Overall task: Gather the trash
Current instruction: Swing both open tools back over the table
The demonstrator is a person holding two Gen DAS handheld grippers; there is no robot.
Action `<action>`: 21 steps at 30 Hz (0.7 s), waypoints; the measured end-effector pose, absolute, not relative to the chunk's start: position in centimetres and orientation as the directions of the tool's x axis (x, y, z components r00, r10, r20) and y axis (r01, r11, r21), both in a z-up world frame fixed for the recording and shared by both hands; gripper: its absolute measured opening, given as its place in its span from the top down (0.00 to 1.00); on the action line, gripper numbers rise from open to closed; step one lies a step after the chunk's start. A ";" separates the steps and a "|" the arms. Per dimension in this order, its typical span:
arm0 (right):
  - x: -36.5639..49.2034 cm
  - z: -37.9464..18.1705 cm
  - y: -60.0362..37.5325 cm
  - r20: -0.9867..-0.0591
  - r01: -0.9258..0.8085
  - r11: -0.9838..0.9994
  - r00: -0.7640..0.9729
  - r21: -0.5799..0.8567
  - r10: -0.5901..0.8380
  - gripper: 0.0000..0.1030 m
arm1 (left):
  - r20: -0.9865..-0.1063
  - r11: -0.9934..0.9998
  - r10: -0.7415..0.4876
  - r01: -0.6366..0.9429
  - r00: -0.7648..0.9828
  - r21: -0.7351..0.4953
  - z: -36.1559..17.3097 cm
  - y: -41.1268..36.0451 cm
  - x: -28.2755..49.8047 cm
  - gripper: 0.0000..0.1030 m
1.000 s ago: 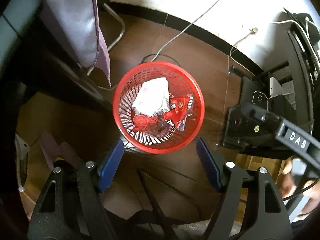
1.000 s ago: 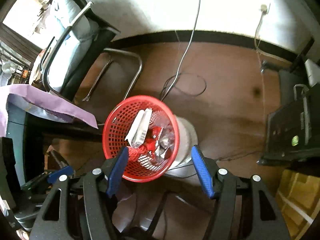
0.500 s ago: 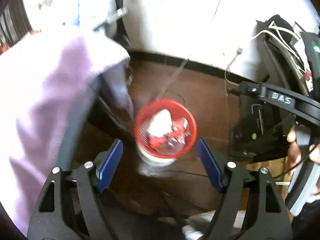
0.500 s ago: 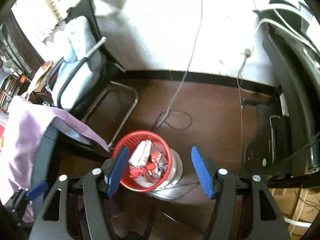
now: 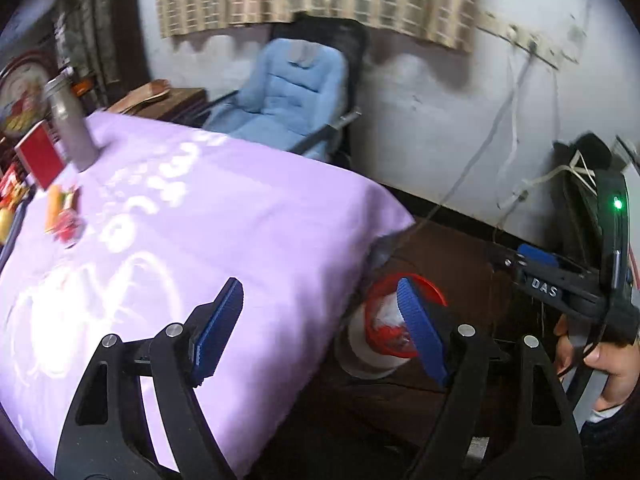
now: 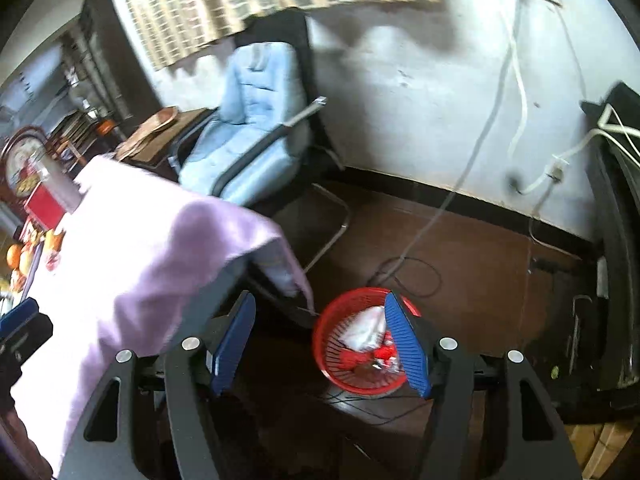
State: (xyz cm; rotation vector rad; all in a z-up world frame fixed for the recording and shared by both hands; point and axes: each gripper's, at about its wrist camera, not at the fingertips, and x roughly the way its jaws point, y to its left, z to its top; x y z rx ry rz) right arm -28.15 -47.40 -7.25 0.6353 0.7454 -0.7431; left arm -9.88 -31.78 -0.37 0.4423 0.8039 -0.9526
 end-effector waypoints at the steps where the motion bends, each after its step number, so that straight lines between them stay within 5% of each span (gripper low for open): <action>1: -27.3 -6.7 -46.9 -0.775 0.766 0.595 0.522 0.243 -0.357 0.35 | -0.767 0.536 -0.544 0.844 0.340 -0.006 0.1 -31.0 -9.1 0.24; 21: -8.1 2.4 -34.7 -0.693 0.450 0.873 0.691 0.189 -0.206 0.31 | -0.704 0.832 -0.444 0.547 0.554 -0.095 7.4 -16.6 8.0 0.17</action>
